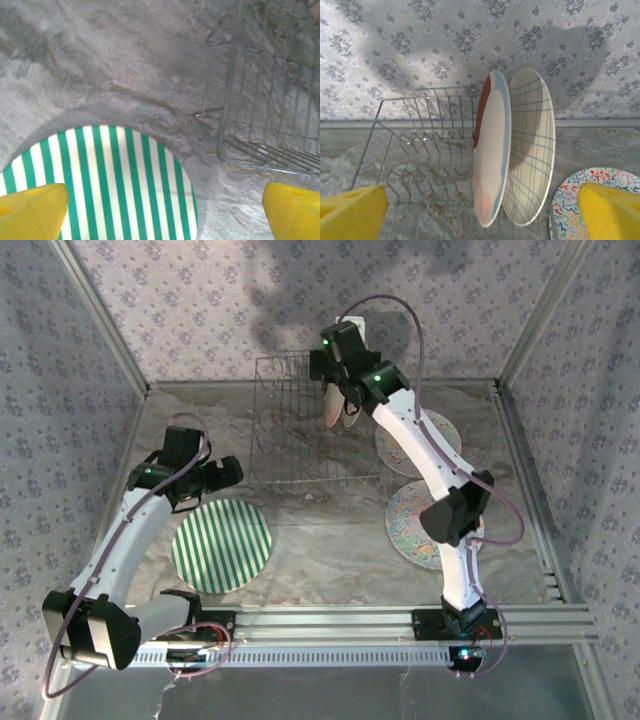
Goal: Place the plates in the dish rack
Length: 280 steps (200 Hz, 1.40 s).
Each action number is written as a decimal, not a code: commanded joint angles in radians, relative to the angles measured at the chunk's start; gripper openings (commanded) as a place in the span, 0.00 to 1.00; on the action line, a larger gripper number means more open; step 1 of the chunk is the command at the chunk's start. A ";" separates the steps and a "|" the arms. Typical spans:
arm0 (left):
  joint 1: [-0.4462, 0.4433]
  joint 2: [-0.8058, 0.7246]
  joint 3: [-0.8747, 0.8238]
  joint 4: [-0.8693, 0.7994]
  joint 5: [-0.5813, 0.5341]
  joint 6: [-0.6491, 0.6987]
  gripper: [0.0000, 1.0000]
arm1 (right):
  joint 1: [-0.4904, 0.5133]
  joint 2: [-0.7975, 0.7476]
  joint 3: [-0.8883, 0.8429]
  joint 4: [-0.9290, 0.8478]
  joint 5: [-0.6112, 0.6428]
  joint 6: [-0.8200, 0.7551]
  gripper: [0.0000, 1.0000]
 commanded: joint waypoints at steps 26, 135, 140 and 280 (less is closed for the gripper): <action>0.053 -0.068 0.042 -0.229 -0.009 -0.116 0.99 | 0.015 -0.220 -0.210 0.036 -0.241 -0.020 1.00; 0.228 -0.161 -0.142 -0.235 0.017 -0.036 0.99 | 0.130 -0.611 -0.853 0.159 -0.766 0.154 0.97; 0.227 -0.165 -0.153 -0.230 0.009 -0.040 0.99 | 0.144 -0.623 -0.884 0.200 -0.779 0.171 0.97; 0.228 -0.285 -0.455 0.094 -0.088 -0.267 0.99 | 0.460 -0.534 -1.462 0.812 -0.727 0.600 0.97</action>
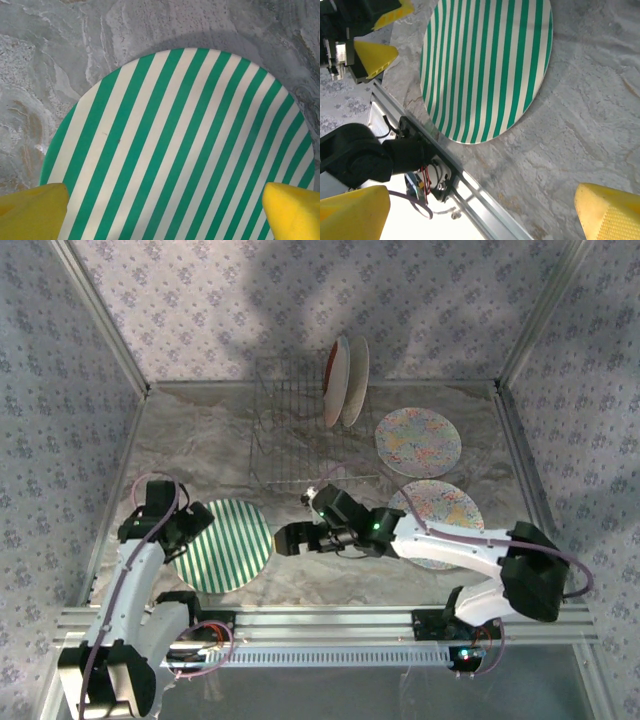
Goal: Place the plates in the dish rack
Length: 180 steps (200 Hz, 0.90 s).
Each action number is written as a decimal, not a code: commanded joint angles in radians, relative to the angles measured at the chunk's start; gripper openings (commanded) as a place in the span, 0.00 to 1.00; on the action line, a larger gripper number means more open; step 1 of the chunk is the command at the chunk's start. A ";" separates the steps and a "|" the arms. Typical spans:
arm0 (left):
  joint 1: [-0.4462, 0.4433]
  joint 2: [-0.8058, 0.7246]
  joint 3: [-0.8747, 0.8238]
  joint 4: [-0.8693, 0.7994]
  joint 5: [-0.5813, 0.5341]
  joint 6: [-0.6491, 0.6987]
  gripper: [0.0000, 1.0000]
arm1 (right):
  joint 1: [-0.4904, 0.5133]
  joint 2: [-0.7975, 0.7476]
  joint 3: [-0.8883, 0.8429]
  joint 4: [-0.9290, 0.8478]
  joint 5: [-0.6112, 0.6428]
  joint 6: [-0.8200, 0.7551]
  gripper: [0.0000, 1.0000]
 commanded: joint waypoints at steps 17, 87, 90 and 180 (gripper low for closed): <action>0.005 0.004 -0.036 0.108 -0.007 -0.019 0.99 | 0.005 0.113 -0.035 0.175 -0.021 0.074 0.96; 0.006 0.020 -0.064 0.157 -0.040 0.043 0.99 | 0.004 0.281 0.014 0.273 -0.085 0.104 0.96; 0.005 0.023 -0.067 0.159 -0.041 0.044 0.99 | 0.005 0.285 0.017 0.273 -0.086 0.103 0.96; 0.006 0.215 -0.094 0.296 -0.015 0.084 0.99 | 0.005 0.388 0.093 0.284 -0.105 0.121 0.95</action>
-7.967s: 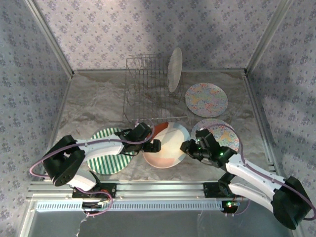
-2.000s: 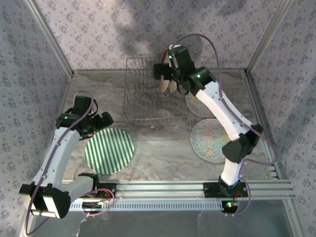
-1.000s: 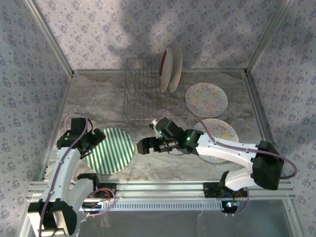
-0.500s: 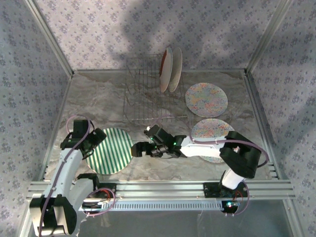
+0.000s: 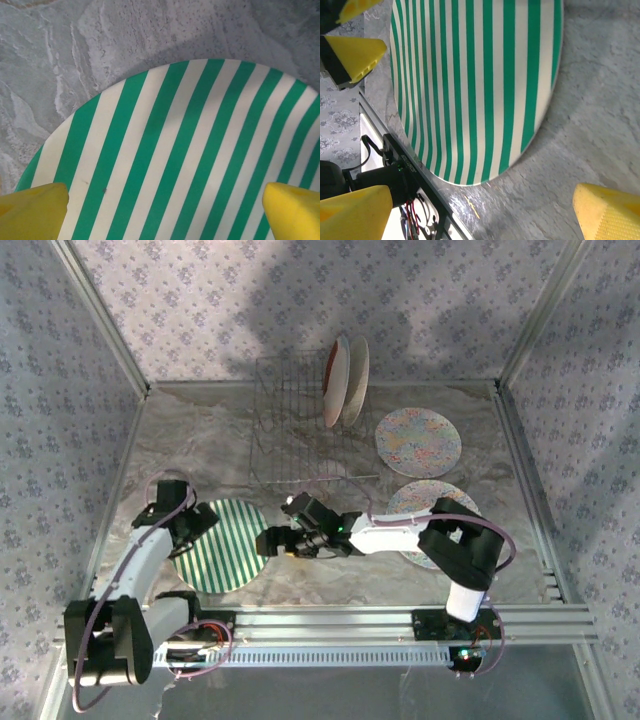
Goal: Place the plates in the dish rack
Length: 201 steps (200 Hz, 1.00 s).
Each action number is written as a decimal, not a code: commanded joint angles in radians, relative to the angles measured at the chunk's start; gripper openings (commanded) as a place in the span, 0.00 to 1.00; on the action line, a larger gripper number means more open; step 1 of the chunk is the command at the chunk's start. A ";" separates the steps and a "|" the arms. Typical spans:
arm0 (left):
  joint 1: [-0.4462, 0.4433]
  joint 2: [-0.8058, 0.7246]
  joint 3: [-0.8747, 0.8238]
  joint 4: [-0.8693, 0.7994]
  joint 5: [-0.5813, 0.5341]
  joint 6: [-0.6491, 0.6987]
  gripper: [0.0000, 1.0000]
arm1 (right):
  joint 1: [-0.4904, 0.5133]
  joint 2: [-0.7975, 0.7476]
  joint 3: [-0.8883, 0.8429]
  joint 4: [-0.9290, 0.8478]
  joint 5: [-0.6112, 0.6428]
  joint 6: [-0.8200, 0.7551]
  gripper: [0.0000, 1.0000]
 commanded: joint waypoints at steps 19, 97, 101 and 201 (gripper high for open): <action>0.006 0.043 -0.013 0.076 0.005 0.022 0.99 | 0.006 0.067 0.058 0.006 -0.029 0.020 0.95; 0.007 0.060 -0.048 0.113 0.013 -0.008 0.99 | 0.006 0.135 0.119 -0.004 -0.058 0.022 0.94; 0.006 0.058 -0.050 0.113 0.011 -0.010 0.99 | 0.006 0.138 0.123 -0.005 -0.060 0.021 0.94; 0.007 0.152 -0.050 0.177 0.050 -0.076 0.99 | 0.004 0.155 0.151 -0.019 -0.046 0.037 0.94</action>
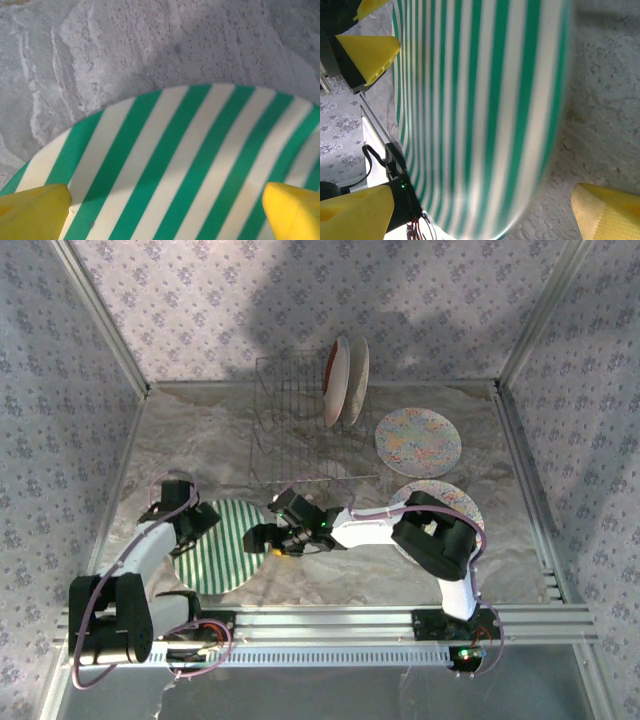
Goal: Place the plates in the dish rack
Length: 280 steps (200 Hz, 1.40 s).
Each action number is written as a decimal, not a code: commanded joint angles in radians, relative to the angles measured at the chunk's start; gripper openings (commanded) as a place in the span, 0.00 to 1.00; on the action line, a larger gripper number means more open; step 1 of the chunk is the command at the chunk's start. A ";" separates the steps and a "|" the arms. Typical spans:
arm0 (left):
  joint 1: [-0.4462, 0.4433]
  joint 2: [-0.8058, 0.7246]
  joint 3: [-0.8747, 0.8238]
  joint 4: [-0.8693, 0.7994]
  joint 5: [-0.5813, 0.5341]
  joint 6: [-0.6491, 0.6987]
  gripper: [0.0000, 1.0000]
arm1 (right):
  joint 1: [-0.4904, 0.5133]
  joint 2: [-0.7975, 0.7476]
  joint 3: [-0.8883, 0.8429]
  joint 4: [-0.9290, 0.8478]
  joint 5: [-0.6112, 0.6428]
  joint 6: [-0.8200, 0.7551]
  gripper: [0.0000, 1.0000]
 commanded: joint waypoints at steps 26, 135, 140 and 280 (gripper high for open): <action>0.005 0.067 -0.017 0.052 0.067 -0.059 0.99 | -0.002 -0.003 0.008 -0.026 0.011 0.018 0.94; 0.006 0.082 -0.011 0.051 0.080 -0.059 1.00 | 0.016 0.062 0.106 0.003 -0.116 0.110 0.82; 0.005 0.082 -0.010 0.051 0.080 -0.059 0.99 | 0.018 0.067 0.105 0.007 -0.118 0.119 0.82; 0.006 0.096 -0.008 0.055 0.084 -0.054 0.99 | 0.016 0.143 0.104 0.124 -0.141 0.242 0.46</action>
